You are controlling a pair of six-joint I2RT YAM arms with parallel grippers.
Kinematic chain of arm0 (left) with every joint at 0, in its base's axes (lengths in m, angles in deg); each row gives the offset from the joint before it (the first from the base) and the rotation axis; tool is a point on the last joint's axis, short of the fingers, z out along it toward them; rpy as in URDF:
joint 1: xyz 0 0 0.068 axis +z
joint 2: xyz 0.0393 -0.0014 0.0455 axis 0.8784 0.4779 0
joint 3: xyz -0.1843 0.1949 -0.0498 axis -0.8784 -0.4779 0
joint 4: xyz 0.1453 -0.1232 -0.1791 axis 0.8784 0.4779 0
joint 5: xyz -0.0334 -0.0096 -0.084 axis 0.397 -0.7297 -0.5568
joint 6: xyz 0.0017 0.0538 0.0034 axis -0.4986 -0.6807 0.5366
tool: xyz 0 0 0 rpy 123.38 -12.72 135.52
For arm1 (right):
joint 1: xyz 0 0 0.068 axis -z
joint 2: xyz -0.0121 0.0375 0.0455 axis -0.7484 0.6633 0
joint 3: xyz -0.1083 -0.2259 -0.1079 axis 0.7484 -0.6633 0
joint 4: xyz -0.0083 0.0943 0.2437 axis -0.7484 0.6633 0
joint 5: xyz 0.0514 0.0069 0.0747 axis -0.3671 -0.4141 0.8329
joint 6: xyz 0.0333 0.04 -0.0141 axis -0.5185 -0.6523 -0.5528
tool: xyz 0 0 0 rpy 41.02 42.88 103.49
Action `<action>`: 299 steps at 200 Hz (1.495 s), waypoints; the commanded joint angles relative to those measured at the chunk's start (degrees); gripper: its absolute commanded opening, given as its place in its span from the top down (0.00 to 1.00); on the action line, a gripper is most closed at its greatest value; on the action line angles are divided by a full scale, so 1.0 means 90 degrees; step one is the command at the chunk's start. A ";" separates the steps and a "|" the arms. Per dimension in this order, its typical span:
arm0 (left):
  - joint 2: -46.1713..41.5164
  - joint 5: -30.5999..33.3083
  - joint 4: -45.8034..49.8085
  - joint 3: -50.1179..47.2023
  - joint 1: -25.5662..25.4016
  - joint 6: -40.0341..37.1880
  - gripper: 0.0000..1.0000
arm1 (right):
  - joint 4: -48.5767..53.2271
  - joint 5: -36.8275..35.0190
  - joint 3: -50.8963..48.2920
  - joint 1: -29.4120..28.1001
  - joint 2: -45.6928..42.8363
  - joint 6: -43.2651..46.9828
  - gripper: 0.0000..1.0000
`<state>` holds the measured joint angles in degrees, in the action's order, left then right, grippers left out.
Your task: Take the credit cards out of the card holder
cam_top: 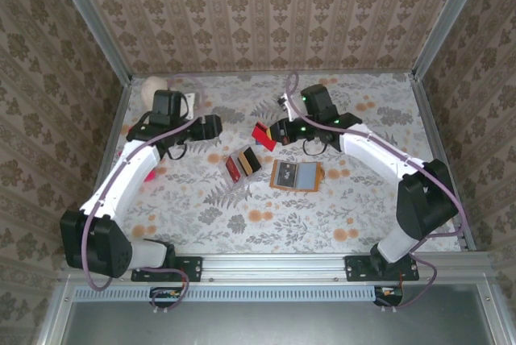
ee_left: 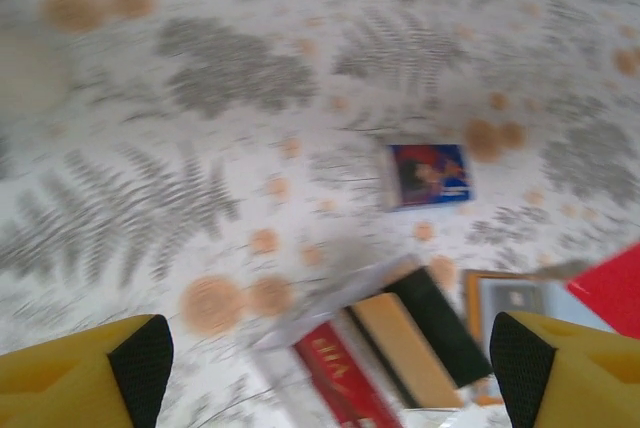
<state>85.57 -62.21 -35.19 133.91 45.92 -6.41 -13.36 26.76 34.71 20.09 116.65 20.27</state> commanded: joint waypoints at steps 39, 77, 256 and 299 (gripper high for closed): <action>-0.0766 0.0493 0.0280 -0.1098 0.0978 0.0902 0.04 | -0.0077 -0.3149 0.0015 -0.1563 0.0118 -0.1566 1.00; -0.1023 0.0378 0.0329 -0.1334 0.1203 0.0809 0.00 | -0.0479 -0.3743 0.0107 -0.2152 0.0625 -0.1687 1.00; -0.0882 -0.0167 0.0308 -0.1398 0.1545 0.0718 0.00 | -0.1378 -0.4815 0.0259 -0.2865 0.1883 -0.1096 0.93; -0.0878 -0.0303 0.0285 -0.1361 0.1559 0.0716 0.00 | -0.1251 -0.4747 0.0266 -0.2867 0.1628 -0.1102 0.76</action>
<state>77.57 -63.32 -33.31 121.61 59.36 0.04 -24.79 -14.64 35.52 -5.46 132.63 9.71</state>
